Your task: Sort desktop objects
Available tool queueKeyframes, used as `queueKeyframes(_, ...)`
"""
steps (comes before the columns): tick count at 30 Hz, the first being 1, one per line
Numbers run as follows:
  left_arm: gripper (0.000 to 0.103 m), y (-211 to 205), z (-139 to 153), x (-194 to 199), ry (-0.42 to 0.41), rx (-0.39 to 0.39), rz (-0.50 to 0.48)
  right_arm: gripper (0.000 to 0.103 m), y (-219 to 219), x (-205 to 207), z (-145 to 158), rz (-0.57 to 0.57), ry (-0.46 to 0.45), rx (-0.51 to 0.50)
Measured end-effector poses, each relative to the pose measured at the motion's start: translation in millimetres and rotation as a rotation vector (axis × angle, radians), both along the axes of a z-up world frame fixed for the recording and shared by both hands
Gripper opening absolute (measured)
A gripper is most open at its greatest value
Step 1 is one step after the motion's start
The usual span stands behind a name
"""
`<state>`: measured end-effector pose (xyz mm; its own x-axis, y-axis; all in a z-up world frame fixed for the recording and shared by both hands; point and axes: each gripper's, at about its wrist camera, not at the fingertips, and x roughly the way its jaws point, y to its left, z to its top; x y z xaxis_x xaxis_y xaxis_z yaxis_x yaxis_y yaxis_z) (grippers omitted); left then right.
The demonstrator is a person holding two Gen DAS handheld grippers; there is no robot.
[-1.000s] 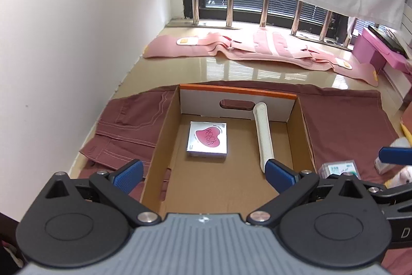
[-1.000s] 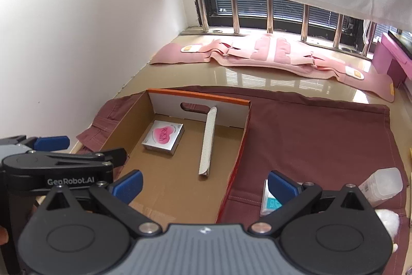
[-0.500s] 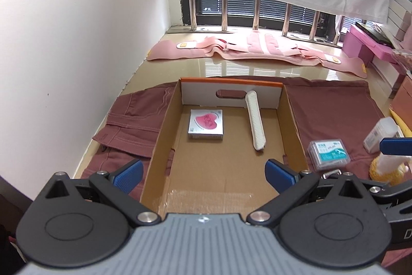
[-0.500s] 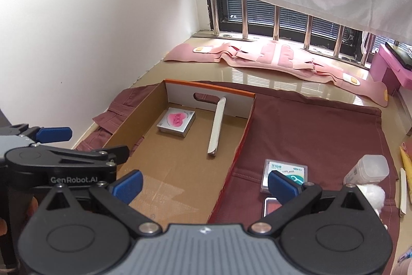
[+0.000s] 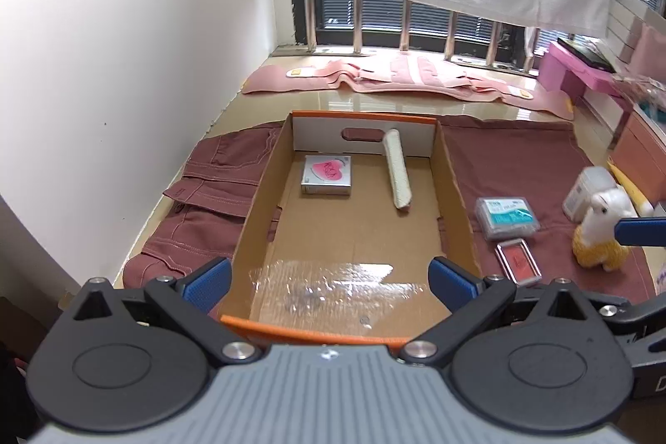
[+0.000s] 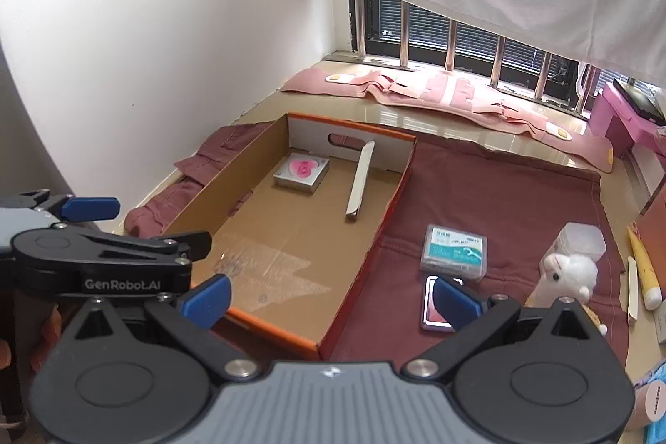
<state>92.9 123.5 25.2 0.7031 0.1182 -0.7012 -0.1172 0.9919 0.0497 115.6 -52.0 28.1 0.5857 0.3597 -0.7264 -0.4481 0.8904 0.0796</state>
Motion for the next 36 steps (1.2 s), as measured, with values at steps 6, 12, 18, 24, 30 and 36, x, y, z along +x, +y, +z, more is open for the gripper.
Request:
queueKeyframes(6, 0.103, -8, 10, -31, -0.031, -0.022, -0.016, 0.103, -12, -30, 8, 0.008, -0.028, -0.006)
queueKeyframes(12, 0.103, -28, 15, -60, -0.059, -0.008, -0.015, 0.103, -29, -55, 9, 0.006, -0.028, -0.011)
queueKeyframes(18, 0.103, -52, 16, -77, -0.078, -0.012, -0.059, 0.103, -51, -75, 6, -0.010, -0.024, -0.012)
queueKeyframes(24, 0.103, -71, 12, -82, -0.068, -0.037, -0.096, 0.103, -75, -83, 1, -0.046, -0.017, -0.018)
queueKeyframes(30, 0.103, -85, 7, -79, -0.046, -0.062, -0.113, 0.103, -97, -82, -5, -0.085, -0.007, -0.011)
queueKeyframes(36, 0.103, -99, 6, -70, -0.042, -0.076, -0.137, 0.103, -122, -75, -10, -0.126, -0.001, 0.003)
